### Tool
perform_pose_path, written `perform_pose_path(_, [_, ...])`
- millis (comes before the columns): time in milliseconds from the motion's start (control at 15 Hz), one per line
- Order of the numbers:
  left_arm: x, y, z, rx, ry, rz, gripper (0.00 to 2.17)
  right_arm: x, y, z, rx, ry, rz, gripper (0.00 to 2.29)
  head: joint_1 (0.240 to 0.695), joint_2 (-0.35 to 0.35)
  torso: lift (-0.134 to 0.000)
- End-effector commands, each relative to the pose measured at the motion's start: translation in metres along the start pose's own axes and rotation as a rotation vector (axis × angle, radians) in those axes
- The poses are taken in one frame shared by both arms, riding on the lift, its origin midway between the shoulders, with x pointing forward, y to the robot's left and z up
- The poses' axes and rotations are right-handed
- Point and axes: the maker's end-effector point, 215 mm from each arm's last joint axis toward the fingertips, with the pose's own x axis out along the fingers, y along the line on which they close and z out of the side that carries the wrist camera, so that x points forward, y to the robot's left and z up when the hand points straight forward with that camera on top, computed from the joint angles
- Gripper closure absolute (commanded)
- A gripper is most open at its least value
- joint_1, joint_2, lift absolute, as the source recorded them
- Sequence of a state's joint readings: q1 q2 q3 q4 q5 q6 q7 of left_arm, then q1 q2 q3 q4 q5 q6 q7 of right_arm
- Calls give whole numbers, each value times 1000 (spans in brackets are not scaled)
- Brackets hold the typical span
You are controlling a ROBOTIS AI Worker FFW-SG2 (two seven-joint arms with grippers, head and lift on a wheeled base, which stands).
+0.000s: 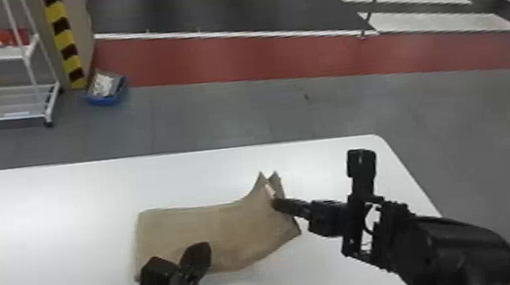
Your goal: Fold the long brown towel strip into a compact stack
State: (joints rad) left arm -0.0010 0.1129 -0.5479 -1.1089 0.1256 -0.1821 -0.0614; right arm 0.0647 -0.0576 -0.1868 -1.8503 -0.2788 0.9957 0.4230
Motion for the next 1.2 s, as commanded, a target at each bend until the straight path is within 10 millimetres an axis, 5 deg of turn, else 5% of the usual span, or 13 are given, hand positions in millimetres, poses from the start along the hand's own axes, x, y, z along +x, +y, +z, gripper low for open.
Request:
perform_pose_path(0, [2, -9, -6, 0, 23, -15, 1325, 7, 28, 10, 0, -7, 57, 1332, 695, -229, 0])
perform_pose_path(333, [0, -19, 0, -22, 6, -31, 1325, 33, 79, 30, -51, -22, 119, 1332, 695, -186, 0])
perform_pose_path(533, [-6, 19, 25, -24, -71, 47, 1322, 28, 75, 33, -41, -15, 106, 1332, 695, -153, 0])
perform_pose_path(800, [4, 88, 13, 59, -22, 174, 1322, 14, 53, 40, 6, -40, 94, 1332, 695, -107, 0])
perform_pose_path(1133, [11, 86, -15, 109, 84, 159, 1325, 16, 64, 56, -10, -61, 116, 1332, 695, -83, 0])
